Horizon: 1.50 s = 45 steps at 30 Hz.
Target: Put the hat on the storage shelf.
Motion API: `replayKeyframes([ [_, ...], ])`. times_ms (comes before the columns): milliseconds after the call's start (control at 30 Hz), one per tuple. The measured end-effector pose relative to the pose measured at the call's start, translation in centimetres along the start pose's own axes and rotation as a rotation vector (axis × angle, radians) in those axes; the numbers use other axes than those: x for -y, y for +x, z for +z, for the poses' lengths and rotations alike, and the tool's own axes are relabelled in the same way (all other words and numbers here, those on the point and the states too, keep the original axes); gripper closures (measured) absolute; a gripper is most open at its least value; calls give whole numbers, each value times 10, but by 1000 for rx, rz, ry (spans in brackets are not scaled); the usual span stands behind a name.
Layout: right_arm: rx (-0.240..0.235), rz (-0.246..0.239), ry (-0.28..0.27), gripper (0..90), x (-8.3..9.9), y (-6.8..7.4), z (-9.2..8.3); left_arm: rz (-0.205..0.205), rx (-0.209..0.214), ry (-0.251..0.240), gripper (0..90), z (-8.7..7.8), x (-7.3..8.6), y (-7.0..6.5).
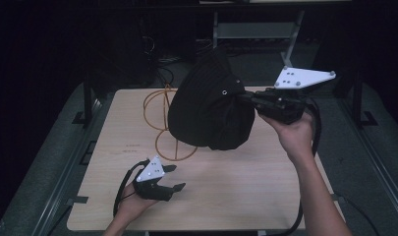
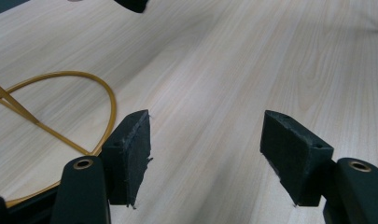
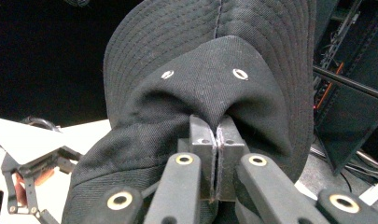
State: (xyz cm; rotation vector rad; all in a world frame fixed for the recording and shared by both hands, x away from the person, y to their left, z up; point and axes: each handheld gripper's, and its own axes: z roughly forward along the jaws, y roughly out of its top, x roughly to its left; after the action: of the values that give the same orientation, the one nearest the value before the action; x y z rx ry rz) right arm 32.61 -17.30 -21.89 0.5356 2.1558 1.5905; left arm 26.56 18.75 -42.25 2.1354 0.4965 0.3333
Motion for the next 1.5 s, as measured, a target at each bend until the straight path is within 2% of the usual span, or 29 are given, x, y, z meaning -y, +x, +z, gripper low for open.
replayKeyframes([
  [400, -28, -6, -10, 885, -24, -2, 28, 3, 7, 5, 329, 1, 1, 0],
  [633, -38, -12, -16, 885, -38, -3, 44, -16, 11, -2, 329, 1, 3, 0],
  [933, -45, -20, -20, 885, -55, -5, 64, -6, 12, 0, 329, 2, 2, 1],
  [1100, -51, -24, -11, 884, -68, -7, 83, 4, 9, 3, 329, 3, 2, 0],
  [1500, -61, 0, 9, 884, -73, -12, 110, 7, 21, 15, 329, 8, 4, -1],
])
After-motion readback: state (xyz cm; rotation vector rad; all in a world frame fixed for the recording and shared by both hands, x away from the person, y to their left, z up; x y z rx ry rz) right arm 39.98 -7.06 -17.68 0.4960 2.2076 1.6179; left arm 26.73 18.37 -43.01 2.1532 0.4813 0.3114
